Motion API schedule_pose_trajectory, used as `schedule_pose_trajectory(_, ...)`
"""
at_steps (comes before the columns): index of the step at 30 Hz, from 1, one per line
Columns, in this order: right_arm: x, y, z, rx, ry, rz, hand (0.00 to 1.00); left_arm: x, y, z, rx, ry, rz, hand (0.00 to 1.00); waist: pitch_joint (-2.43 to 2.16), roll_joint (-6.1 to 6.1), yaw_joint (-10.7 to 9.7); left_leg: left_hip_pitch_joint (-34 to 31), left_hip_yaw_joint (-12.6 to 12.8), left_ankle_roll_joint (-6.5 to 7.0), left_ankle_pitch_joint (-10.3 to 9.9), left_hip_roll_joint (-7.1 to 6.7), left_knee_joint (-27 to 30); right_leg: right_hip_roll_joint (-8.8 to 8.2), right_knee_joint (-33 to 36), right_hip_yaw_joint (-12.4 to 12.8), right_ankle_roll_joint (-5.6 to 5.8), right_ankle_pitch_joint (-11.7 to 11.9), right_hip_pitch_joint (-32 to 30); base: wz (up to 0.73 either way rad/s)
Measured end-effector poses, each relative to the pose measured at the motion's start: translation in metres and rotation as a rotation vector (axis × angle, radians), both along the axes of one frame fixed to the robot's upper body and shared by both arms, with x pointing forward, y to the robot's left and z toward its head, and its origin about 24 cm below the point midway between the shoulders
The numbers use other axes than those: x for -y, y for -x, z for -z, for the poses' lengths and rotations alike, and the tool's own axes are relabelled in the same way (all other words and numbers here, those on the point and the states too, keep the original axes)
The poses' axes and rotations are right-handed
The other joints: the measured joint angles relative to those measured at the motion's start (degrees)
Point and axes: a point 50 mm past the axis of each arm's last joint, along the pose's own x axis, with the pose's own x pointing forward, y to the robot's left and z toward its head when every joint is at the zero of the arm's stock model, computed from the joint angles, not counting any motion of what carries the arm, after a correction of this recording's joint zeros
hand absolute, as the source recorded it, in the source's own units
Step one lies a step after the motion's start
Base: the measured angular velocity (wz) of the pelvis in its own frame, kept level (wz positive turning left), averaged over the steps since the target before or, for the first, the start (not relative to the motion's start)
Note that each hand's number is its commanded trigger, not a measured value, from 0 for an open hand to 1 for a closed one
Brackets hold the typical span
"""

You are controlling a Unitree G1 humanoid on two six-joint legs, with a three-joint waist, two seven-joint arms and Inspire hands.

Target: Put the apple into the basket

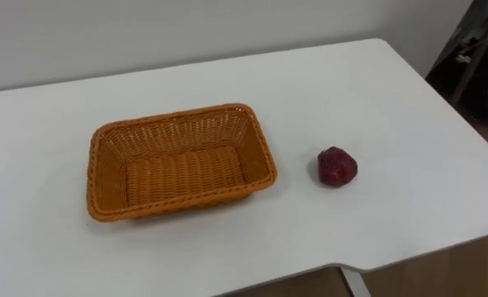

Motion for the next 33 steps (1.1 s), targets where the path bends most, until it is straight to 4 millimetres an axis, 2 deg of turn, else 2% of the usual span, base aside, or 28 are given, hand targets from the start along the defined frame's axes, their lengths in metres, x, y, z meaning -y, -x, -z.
schedule_pose_trajectory(4,-0.005,-0.015,-0.03,-0.029,0.213,-0.063,0.0,0.002,0.002,0.001,-0.016,-0.001,0.016,0.0,0.01,0.15,0.9,-1.0,-0.2,0.11,0.1,0.02,0.1,0.09,0.1,0.0,-0.04,0.0,-1.0,-0.01)
schedule_pose_trajectory(6,-0.015,-0.027,-0.043,-0.01,0.299,-0.143,0.0,0.004,0.002,0.002,-0.025,0.01,0.037,0.0,-0.04,0.45,1.7,-1.0,0.0,0.12,0.1,0.04,0.0,0.16,0.1,0.1,-0.1,0.1,-1.6,-0.07)
schedule_pose_trajectory(8,-0.026,-0.038,-0.048,-0.017,0.367,-0.238,0.0,0.007,-0.001,0.003,-0.022,0.017,0.055,0.0,-0.02,0.53,2.1,-1.0,0.3,0.12,0.1,0.11,0.0,0.22,0.1,0.2,-0.13,0.2,-1.7,-0.04)
schedule_pose_trajectory(12,-0.049,-0.055,-0.044,-0.029,0.414,-0.463,0.0,0.013,-0.005,0.004,-0.02,0.033,0.09,0.0,-0.04,0.52,2.6,-1.0,0.3,0.12,0.1,0.15,0.0,0.19,0.0,0.0,-0.13,0.2,-1.6,0.0)
schedule_pose_trajectory(15,-0.066,-0.065,-0.039,-0.029,0.423,-0.621,0.0,0.014,-0.009,0.005,-0.021,0.042,0.128,0.0,0.29,0.53,3.6,-1.1,-0.3,0.12,0.1,0.21,-0.1,0.19,0.0,0.0,-0.16,0.3,-1.6,0.01)
schedule_pose_trajectory(19,-0.087,-0.075,-0.032,-0.021,0.413,-0.805,0.0,0.012,-0.013,0.005,-0.017,0.055,0.157,0.0,0.74,-0.24,4.4,-1.1,-0.3,0.09,0.1,0.36,-0.2,0.12,-0.2,-0.1,-0.17,0.3,-1.5,0.02)
schedule_pose_trajectory(21,-0.09,-0.076,-0.028,-0.028,0.403,-0.86,0.0,0.011,-0.013,0.005,-0.018,0.06,0.159,0.0,0.77,-0.48,5.1,-1.2,-0.4,0.09,0.1,0.49,-0.3,0.05,-0.3,-0.2,-0.17,0.3,-1.4,0.0)
schedule_pose_trajectory(25,-0.094,-0.078,-0.028,-0.023,0.405,-0.914,0.0,0.009,-0.012,0.004,-0.023,0.064,0.162,0.0,0.71,-0.74,5.3,-1.2,-0.4,0.09,0.1,0.57,-0.5,-0.06,-0.3,-0.2,-0.16,0.3,-1.3,0.0)
schedule_pose_trajectory(29,-0.102,-0.081,-0.027,-0.036,0.431,-1.005,0.0,0.007,-0.013,0.003,-0.023,0.061,0.164,0.0,0.31,-1.27,5.3,-1.0,-0.4,0.09,0.1,0.63,-0.6,-0.07,-1.2,-0.3,-0.08,0.4,-0.6,0.0)
schedule_pose_trajectory(33,-0.103,-0.082,-0.028,-0.032,0.437,-1.047,0.0,0.008,-0.012,0.004,-0.028,0.062,0.163,0.0,0.36,-1.19,5.3,-0.6,-0.5,0.09,0.1,0.66,-0.6,-0.08,-1.2,-0.2,-0.08,0.4,-0.3,0.0)
